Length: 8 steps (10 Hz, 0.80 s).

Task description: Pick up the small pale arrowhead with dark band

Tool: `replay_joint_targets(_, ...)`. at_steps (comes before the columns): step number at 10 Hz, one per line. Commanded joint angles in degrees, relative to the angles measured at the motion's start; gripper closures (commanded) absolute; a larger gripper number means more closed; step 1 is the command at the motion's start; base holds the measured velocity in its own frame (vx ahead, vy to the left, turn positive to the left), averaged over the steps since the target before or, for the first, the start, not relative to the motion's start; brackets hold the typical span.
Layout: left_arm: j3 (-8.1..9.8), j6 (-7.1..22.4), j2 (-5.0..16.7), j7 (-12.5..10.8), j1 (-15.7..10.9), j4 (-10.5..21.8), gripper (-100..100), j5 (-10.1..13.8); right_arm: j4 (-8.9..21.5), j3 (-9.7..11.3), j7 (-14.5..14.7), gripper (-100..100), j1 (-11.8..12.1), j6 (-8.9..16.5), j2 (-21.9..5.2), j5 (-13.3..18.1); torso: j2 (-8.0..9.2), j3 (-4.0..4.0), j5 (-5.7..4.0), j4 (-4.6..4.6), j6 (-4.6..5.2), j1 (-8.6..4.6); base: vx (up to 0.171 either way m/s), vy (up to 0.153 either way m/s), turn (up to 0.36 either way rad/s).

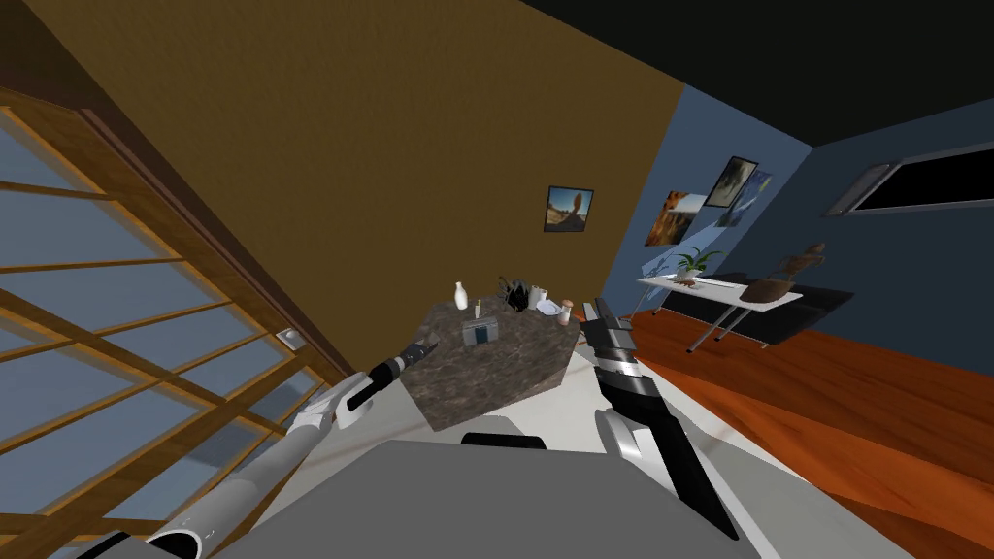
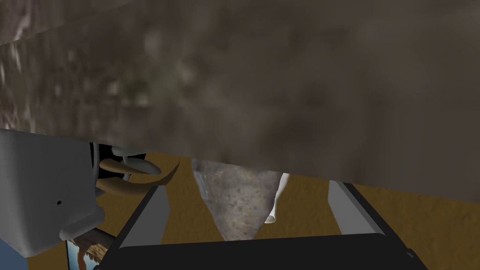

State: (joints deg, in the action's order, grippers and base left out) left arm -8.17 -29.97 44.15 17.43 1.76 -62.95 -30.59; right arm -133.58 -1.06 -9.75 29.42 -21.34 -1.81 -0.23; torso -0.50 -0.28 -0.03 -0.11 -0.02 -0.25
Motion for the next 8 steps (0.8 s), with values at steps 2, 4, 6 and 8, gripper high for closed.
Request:
replay_joint_targets(2,-3.22,-1.1,0.7,1.2,-1.0,1.0,-100,3.5,0.0,0.0,0.0,0,0.0,0.0,0.0,0.0,0.05,0.02,0.01,0.0,0.05,0.01,0.058,-0.047,0.049)
replay_joint_targets(4,-6.9,-3.3,2.1,3.4,-2.9,3.2,-100,7.4,0.0,0.0,0.0,0,0.0,0.0,0.0,0.0,0.13,0.07,0.02,0.03,0.0,0.08,0.067,-0.047,0.181)
replay_joint_targets(6,-10.38,-5.6,3.5,5.6,-4.7,5.4,-100,11.0,0.0,0.0,0.0,0,0.0,0.0,0.0,0.0,0.06,0.04,0.02,0.01,0.0,0.07,0.083,-0.055,0.173)
replay_joint_targets(8,-13.87,-7.9,4.9,7.8,-6.6,7.7,-100,14.5,0.0,0.0,0.0,0,0.0,0.0,0.0,0.0,0.05,0.03,0.01,0.01,0.02,0.03,0.077,-0.067,0.158)
